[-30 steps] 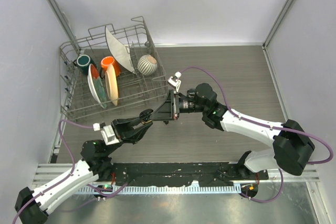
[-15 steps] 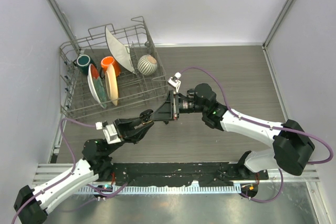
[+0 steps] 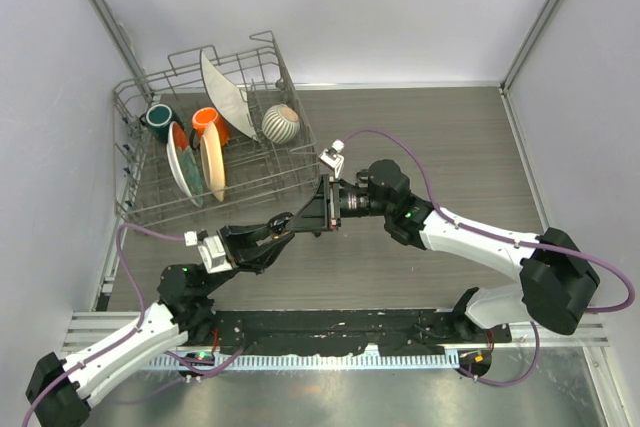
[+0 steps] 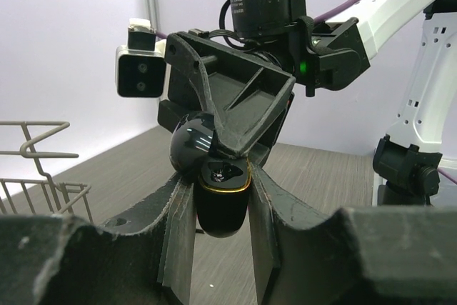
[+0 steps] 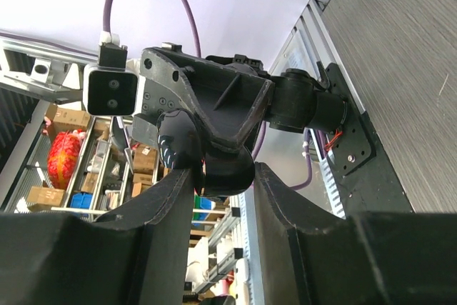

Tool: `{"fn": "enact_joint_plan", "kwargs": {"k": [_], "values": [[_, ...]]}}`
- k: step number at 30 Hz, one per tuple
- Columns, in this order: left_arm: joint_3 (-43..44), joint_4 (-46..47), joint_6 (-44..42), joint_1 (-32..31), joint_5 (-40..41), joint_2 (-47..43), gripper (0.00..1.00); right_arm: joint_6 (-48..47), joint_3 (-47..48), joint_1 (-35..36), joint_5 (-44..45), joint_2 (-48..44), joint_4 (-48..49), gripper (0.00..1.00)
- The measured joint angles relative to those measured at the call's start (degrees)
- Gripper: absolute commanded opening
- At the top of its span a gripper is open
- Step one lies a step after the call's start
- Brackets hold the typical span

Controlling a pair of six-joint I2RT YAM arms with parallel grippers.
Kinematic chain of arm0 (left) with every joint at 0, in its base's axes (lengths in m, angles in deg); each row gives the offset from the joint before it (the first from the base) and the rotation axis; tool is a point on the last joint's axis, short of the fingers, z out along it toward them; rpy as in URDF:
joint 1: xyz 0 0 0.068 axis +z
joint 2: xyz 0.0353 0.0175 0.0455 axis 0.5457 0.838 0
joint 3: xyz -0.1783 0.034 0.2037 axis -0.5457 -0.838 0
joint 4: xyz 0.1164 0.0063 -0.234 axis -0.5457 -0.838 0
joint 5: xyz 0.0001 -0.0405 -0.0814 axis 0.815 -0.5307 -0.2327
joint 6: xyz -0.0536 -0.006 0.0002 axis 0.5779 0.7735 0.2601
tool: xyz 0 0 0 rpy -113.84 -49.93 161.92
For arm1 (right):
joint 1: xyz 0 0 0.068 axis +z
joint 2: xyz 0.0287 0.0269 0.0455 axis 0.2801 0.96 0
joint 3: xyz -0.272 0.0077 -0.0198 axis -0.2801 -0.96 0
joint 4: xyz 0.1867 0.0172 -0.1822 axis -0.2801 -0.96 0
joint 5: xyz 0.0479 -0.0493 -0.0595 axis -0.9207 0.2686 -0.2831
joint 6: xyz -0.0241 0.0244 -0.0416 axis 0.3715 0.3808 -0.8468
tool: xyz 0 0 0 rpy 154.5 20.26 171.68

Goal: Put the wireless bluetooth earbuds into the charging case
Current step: Adjust the charging case.

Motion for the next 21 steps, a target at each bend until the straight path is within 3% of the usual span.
{"fn": "enact_joint_plan", "kwargs": {"k": [21], "values": [[0.0, 1.6, 0.0, 0.0, 0.0, -0.7, 0.35, 2.9, -0.1, 0.2, -0.1, 0.0, 2.8, 0.01]]}}
